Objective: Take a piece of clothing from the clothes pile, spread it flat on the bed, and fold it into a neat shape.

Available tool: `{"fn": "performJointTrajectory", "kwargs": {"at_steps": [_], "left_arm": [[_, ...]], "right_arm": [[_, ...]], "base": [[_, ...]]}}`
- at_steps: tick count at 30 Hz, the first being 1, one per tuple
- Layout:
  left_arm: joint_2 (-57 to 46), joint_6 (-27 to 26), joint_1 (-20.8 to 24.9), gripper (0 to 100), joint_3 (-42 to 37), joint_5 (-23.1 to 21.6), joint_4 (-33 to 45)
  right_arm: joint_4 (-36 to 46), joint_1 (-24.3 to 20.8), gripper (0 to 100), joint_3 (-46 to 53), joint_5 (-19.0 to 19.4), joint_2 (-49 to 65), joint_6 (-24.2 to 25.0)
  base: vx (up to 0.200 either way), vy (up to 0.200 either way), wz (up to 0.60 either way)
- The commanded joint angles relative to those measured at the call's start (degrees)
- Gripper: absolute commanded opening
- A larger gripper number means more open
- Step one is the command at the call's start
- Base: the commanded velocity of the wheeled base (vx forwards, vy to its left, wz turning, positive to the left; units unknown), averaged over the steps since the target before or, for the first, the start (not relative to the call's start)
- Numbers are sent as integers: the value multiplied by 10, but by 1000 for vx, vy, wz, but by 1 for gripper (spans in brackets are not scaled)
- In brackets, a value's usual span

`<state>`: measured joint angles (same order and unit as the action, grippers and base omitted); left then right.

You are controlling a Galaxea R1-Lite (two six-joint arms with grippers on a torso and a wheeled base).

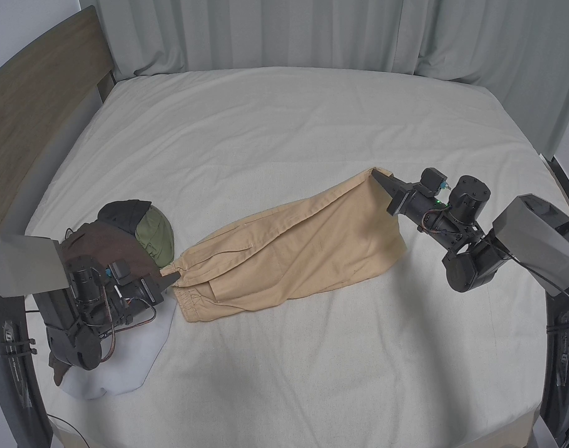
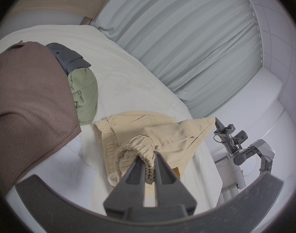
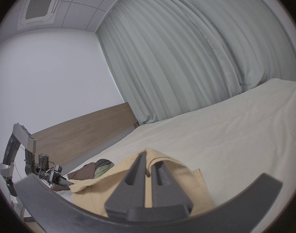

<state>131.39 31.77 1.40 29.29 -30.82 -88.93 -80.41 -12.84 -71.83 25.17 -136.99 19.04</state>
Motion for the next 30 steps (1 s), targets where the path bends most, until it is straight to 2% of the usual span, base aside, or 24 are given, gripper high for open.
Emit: {"fn": "performJointTrajectory", "kwargs": {"at_steps": [1, 8, 16, 30], "left_arm": [[18, 4, 2, 0, 11, 1, -1], [40, 17, 2, 0, 33, 22, 0], [62, 30, 7, 0, 52, 37, -1], [67, 32, 6, 0, 60, 38, -1]], "right_arm": [[26, 0, 0, -48, 0, -27, 0], [71, -3, 0, -103, 0, -55, 0], [76, -3, 0, -135, 0, -89, -1], [90, -3, 0, -148, 0, -103, -3]], "base": [[0, 0, 0], [0, 0, 0], [0, 0, 0], [0, 0, 0]]}}
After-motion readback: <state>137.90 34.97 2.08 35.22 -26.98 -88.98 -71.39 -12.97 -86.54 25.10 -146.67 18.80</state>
